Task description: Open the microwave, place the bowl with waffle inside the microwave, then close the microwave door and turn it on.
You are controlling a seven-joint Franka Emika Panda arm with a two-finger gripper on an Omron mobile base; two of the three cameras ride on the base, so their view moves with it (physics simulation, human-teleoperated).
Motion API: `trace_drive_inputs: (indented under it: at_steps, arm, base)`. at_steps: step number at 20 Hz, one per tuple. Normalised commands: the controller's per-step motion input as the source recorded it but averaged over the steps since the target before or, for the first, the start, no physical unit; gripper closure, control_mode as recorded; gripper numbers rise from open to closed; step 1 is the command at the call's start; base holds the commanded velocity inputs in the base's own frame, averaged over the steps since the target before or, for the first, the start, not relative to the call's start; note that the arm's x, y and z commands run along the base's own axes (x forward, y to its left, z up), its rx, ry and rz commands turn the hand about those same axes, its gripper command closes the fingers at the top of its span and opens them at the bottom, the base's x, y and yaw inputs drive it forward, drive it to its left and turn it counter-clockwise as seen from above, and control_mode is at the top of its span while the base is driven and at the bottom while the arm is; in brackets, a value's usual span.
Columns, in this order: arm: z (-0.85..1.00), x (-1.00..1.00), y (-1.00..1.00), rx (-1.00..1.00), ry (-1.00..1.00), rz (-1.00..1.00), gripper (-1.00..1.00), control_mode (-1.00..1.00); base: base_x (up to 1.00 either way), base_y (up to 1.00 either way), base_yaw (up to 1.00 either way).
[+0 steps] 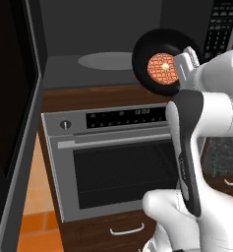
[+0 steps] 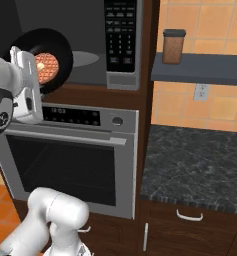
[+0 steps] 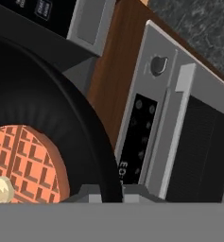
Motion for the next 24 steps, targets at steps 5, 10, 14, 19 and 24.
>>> trace_drive_inputs:
  at_steps: [5, 10, 14, 19, 24]
  arm:
    - [0.47, 0.87, 0.16, 0.04, 0.08, 0.00, 1.00, -1.00]
    - [0.26, 0.91, 0.27, 0.00, 0.17, -0.02, 1.00, -1.00]
    - [0.04, 1.00, 0.18, 0.00, 0.21, 0.00, 1.00, -1.00]
    - [0.00, 1.00, 0.00, 0.00, 0.11, 0.00, 1.00, -1.00]
    - [-0.09, 1.00, 0.20, 0.00, 0.09, 0.00, 1.00, -1.00]
  base:
    - [0.00, 0.00, 0.00]
    - [0.00, 0.00, 0.00]
    - [0.00, 0.00, 0.00]
    - [0.00, 0.00, 0.00]
    - [0.00, 0.00, 0.00]
